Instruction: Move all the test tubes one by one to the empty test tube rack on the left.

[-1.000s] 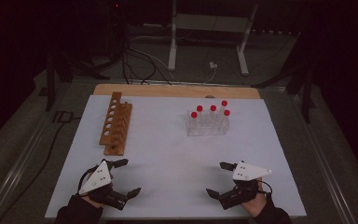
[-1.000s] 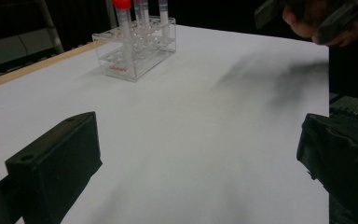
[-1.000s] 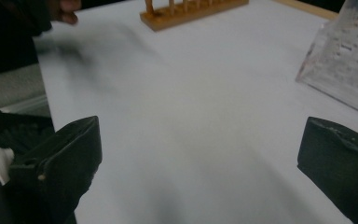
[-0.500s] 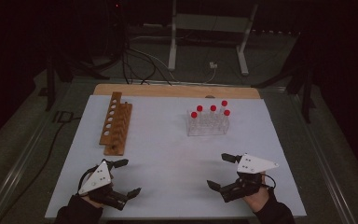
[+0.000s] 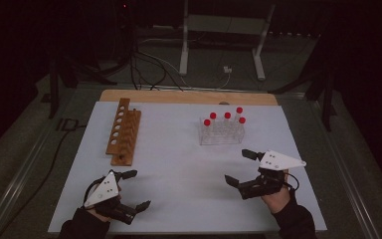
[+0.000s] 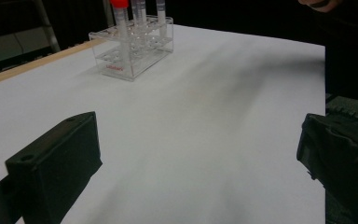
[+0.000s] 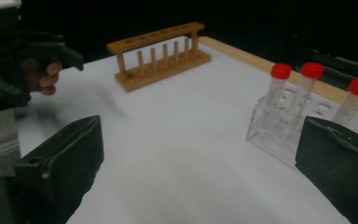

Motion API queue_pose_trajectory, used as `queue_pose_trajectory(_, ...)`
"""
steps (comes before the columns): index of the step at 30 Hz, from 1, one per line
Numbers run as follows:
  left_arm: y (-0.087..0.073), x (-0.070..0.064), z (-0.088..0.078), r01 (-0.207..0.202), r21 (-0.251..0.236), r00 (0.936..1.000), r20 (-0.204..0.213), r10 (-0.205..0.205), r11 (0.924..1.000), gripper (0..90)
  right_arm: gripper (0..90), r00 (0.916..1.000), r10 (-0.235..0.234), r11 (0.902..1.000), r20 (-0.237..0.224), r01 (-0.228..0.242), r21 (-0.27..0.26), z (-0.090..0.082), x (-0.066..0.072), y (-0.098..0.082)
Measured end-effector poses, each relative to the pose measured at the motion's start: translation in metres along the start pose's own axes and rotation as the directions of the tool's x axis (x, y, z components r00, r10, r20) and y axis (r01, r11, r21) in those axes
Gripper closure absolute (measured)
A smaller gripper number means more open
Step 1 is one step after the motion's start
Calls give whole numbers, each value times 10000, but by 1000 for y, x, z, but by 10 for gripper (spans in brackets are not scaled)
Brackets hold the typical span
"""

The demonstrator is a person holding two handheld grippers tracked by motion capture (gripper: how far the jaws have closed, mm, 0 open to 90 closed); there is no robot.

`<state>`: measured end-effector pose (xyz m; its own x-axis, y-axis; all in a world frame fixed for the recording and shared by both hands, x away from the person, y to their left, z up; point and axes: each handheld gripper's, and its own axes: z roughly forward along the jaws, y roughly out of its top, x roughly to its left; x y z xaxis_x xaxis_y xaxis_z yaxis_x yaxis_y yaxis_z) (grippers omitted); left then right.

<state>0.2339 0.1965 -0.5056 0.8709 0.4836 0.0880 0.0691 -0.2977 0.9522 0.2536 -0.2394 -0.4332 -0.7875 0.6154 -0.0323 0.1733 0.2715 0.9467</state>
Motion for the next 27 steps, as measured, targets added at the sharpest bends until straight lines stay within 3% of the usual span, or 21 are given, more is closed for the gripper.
queue_pose_trajectory(18, 1, 0, -1, -41, -41, 10000, 1, 41, 10000, 3, 0, 9943, 488, 9987, 945, -501, 121, 13, -39, 7)
queue_pose_trajectory(25, 1, 0, -1, -32, -57, 10000, -2, 32, 10000, 3, 0, 9836, 556, 9977, 1719, -612, 276, 22, -55, 6)
queue_pose_trajectory(27, 1, -1, -1, -38, -54, 10000, -9, 38, 10000, 3, 0, 9763, 676, 9964, 2058, -768, 368, 27, -64, 4)
